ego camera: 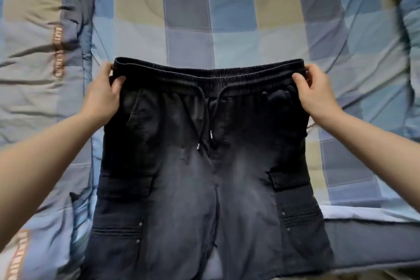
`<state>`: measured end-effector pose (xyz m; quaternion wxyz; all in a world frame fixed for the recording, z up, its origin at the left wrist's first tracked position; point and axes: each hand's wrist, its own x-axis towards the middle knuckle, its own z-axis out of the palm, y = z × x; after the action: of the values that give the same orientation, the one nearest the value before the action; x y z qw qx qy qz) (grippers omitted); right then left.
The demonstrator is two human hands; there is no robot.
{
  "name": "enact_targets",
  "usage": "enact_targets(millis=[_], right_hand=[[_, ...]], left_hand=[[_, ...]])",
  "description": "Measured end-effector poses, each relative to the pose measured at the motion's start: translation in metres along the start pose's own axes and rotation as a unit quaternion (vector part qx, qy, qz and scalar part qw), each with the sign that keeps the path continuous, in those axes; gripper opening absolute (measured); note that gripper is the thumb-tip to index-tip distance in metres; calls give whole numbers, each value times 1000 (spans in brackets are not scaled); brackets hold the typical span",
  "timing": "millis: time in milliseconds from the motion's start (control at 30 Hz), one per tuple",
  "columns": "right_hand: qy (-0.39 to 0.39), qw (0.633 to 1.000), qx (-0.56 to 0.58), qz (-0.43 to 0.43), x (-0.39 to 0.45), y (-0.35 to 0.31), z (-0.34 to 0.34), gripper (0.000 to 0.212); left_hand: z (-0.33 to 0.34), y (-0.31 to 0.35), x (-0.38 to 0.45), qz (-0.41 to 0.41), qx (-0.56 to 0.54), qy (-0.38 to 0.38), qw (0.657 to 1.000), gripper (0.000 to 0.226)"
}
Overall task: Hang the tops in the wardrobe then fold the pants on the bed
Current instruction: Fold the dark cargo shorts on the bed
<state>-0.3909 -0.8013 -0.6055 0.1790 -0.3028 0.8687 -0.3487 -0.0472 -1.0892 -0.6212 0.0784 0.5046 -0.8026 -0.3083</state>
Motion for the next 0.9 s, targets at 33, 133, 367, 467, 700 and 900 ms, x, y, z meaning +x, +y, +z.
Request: enact_targets(millis=[33, 133, 367, 467, 700, 900], right_hand=[[14, 1000, -11, -15, 10, -6, -5, 22], [48, 997, -51, -28, 59, -31, -14, 27], [32, 983, -63, 170, 137, -32, 22, 23], [-59, 974, -77, 205, 92, 8, 42, 38], [-73, 927, -107, 353, -41, 132, 31, 49], [-127, 921, -32, 367, -132, 162, 13, 37]], left_hand=[[-7, 8, 11, 21, 10, 1, 1000, 18], [-23, 31, 65, 58, 49, 51, 996, 24], [44, 53, 92, 4, 126, 51, 991, 57], [105, 51, 17, 46, 159, -81, 983, 61], [188, 21, -143, 166, 288, -284, 899, 65], [192, 15, -209, 109, 344, -324, 874, 77]])
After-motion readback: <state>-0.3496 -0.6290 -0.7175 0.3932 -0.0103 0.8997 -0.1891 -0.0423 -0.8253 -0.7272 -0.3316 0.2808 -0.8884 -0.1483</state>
